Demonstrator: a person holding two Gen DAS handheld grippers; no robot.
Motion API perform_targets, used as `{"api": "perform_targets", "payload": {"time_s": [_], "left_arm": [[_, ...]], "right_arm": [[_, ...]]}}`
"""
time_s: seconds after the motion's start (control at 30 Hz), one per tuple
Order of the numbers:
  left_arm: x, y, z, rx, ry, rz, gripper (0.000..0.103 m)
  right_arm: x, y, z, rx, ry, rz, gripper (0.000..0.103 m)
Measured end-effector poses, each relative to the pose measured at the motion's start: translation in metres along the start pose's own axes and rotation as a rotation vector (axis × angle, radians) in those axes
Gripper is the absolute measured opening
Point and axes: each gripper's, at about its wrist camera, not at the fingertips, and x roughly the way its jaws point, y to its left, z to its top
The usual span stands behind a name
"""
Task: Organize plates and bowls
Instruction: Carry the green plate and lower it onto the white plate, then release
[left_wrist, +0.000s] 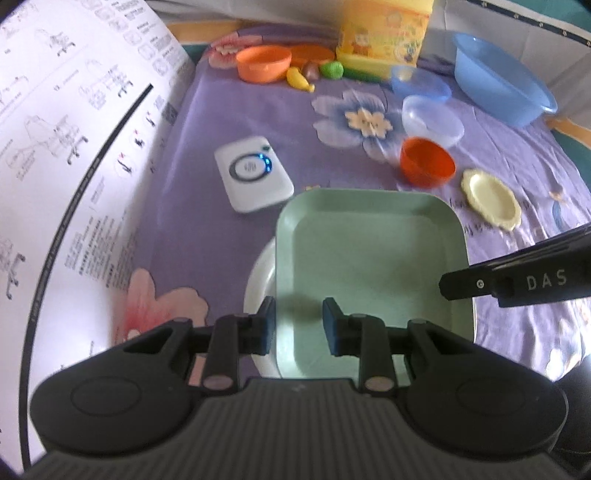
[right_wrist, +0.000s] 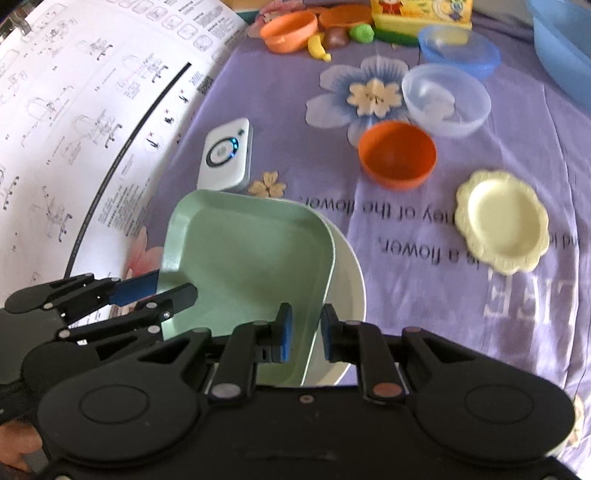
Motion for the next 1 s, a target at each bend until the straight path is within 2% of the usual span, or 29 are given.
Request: {"api": "perform_targets", "payload": {"time_s": [0.6, 0.73, 0.8, 0.83, 0.87, 0.9, 0.93, 1.0], "left_arm": [[0.026, 0.000, 0.000, 0.007, 0.046, -0.009, 0.026], [0.027, -0.001, -0.002, 0.008, 0.039, -0.007, 0.030], [0.021, 0.000, -0.002, 0.007, 0.016, 0.006, 0.054], [0.017, 0.001, -0.003, 0.004, -0.002, 0.000, 0.057], [0.012, 0.001, -0.003, -0.004, -0.018, 0.001, 0.066], [0.007, 0.002, -0.003, -0.010, -0.036, 0.009, 0.075], [0.002, 0.003, -0.004, -0.013, -0.058, 0.018, 0.079], [-0.007, 0.005, -0.005, -0.026, -0.101, 0.037, 0.092]], "right_arm": [[0.026, -0.005, 0.000, 0.001, 0.024, -0.013, 0.017], [0.025, -0.007, 0.000, 0.002, 0.017, -0.010, 0.021], [0.020, -0.007, 0.000, 0.005, -0.006, 0.012, 0.036], [0.016, -0.008, -0.001, 0.006, -0.019, 0.031, 0.049], [0.012, -0.008, -0.001, 0.003, -0.032, 0.047, 0.061], [0.006, -0.007, -0.003, -0.004, -0.054, 0.047, 0.067], [0.001, -0.006, -0.004, -0.016, -0.074, 0.034, 0.079], [-0.008, -0.005, -0.007, -0.043, -0.111, 0.017, 0.083]]}}
